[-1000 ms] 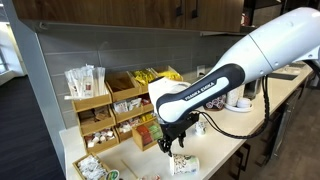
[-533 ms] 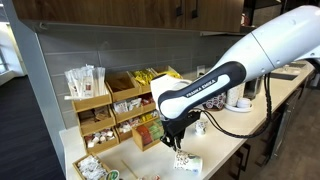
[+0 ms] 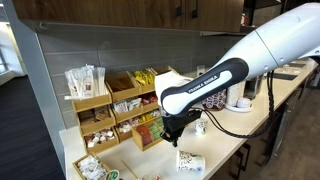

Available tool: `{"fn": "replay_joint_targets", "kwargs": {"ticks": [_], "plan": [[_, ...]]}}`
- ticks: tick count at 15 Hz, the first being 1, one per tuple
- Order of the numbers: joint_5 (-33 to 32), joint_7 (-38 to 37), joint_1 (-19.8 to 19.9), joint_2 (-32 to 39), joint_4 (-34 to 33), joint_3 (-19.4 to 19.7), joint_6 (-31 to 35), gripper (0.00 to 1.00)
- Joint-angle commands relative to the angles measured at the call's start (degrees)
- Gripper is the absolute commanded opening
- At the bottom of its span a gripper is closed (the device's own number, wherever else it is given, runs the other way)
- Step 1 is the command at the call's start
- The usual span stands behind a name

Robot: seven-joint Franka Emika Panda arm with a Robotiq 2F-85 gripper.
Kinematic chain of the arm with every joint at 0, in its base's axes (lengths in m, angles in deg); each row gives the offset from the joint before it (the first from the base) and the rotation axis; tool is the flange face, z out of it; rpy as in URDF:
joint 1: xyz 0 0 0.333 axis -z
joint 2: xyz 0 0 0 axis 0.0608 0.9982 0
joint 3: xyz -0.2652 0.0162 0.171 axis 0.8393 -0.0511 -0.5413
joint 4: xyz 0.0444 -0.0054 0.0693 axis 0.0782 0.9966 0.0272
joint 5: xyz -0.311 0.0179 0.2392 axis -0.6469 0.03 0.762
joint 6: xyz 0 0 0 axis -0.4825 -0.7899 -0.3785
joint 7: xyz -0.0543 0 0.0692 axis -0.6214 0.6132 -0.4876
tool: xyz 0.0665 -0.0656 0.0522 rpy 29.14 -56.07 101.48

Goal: Pick up one paper cup from the stack and place it right side up on the kitchen counter, pick up the upside down cup and place it in the paper cup to the right

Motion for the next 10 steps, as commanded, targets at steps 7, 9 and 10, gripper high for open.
{"fn": "replay_joint_targets", "kwargs": {"ticks": [7,9,10], "plan": [[-0.17,3.02,-1.08,-0.22,0.69,-1.09,-3.05,0.69],[-0.74,3.27,-1.41,0.50,0.49,-1.12,-5.04,0.84],[-1.26,2.83,-1.53,0.62,0.62,-0.98,-5.83,0.91]]}}
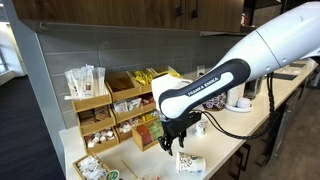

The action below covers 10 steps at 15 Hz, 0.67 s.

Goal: Pick up one paper cup from the stack and place it right side up on the kitchen counter, pick up the upside down cup and place it in the paper cup to the right

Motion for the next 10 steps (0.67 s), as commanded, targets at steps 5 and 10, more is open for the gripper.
{"fn": "replay_joint_targets", "kwargs": {"ticks": [5,10], "plan": [[-4.24,-0.70,-0.77,2.12,0.06,0.77,-3.50,0.86],[-4.21,-0.96,-0.63,2.38,0.66,1.17,-4.39,0.45]]}}
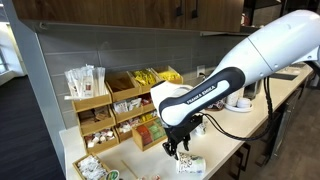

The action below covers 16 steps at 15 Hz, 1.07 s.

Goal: Pick up one paper cup from the stack and place it right side up on the kitchen counter, pick up the upside down cup and place it in the paper cup to the right

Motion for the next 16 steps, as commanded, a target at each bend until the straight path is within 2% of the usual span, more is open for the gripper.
{"fn": "replay_joint_targets", "kwargs": {"ticks": [1,6,9,10,12,16], "plan": [[-0.77,-0.97,-0.31,-0.42,0.93,0.72,-1.32,0.37],[0.55,-1.93,0.59,-3.68,3.55,1.21,1.84,0.02],[1.45,-3.02,1.45,-7.49,6.81,1.42,4.75,0.00],[1.70,-3.62,1.79,-8.91,8.11,1.45,6.05,0.03],[1.52,-5.62,2.43,-12.83,11.68,1.63,9.16,0.03],[-2.00,-14.45,4.04,-21.74,19.83,1.79,16.05,0.03]]}}
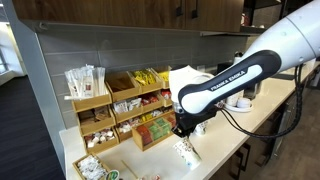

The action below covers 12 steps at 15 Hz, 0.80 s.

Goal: Pick up one paper cup from the stack and place it right side up on the kitchen counter, pick up the upside down cup and place it in the paper cup to the right

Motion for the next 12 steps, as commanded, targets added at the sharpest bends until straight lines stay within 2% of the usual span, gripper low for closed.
{"fn": "replay_joint_targets", "kwargs": {"ticks": [1,2,4,10,12], "plan": [[-3.61,-9.02,1.80,-9.99,10.07,-0.14,6.71,0.03],[-1.19,-4.42,1.92,-4.32,3.89,-0.98,3.16,0.03],[-1.36,-4.79,2.44,-6.06,4.93,-1.26,3.50,0.04],[-1.40,-4.82,2.24,-4.69,4.36,-1.31,3.49,0.03],[-2.49,-7.97,3.19,-6.91,6.62,-0.59,5.41,0.03]]}}
